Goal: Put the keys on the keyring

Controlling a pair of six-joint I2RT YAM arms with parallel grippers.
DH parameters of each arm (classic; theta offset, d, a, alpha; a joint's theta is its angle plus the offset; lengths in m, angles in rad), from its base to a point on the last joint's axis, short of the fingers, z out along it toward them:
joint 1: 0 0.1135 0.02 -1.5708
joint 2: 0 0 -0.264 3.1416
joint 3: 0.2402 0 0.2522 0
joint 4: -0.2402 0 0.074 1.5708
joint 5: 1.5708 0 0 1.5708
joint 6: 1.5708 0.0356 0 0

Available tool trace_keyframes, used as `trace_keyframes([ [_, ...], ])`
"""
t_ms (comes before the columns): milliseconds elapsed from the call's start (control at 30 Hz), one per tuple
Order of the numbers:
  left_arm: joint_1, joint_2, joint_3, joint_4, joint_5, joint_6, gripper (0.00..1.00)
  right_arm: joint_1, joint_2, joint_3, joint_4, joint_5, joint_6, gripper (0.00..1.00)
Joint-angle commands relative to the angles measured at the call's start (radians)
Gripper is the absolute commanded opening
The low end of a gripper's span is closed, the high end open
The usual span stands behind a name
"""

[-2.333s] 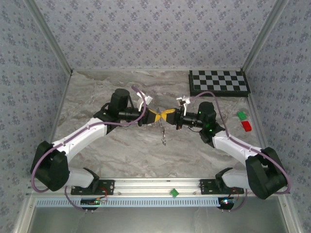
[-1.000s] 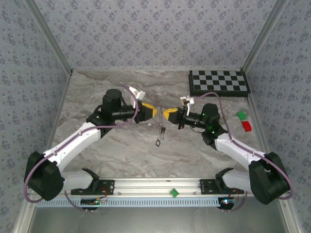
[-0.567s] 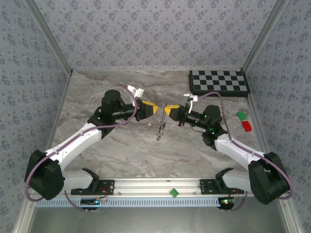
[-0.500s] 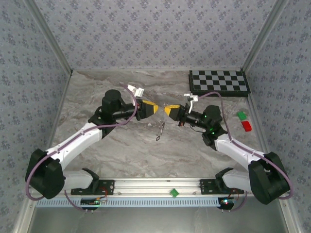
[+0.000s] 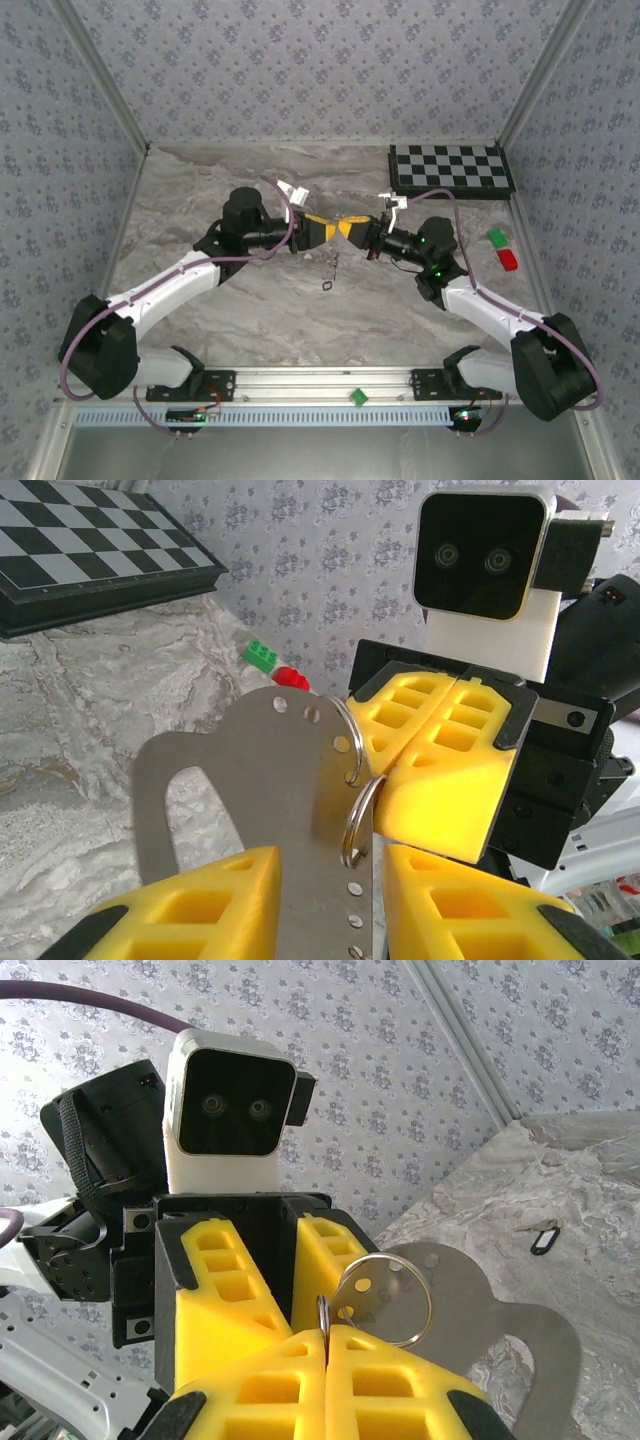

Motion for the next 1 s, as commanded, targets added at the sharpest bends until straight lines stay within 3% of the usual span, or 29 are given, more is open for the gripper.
trace_keyframes([
  [0, -0.003, -0.004, 0.052, 0.029, 0.018, 0.020, 0.30, 0.007, -0.004, 0.009, 0.039, -0.006, 0.002, 0.00],
  [167, -0.001, -0.020, 0.052, 0.028, 0.004, 0.025, 0.29, 0.007, -0.004, 0.005, 0.036, -0.009, -0.001, 0.00],
  [367, -0.002, -0.016, 0.068, 0.011, 0.020, 0.038, 0.19, 0.008, -0.005, -0.003, 0.043, -0.009, -0.001, 0.00],
  [500, -0.001, -0.012, 0.067, 0.008, 0.022, 0.036, 0.00, 0.007, -0.007, 0.000, 0.035, -0.013, -0.005, 0.00],
  [533, -0.001, -0.014, 0.064, 0.020, 0.021, 0.029, 0.00, 0.005, -0.008, -0.001, 0.029, -0.012, -0.004, 0.03],
  [567, -0.001, -0.014, 0.062, 0.032, 0.017, 0.017, 0.00, 0.001, -0.012, -0.001, 0.018, -0.007, 0.001, 0.17],
  [633, -0.002, -0.020, 0.060, 0.034, -0.004, 0.005, 0.00, -0.017, -0.032, -0.006, -0.018, 0.015, 0.011, 0.34],
  [967, -0.001, -0.063, 0.033, 0.059, -0.099, -0.075, 0.00, -0.088, -0.188, -0.084, -0.106, 0.096, 0.017, 0.37],
])
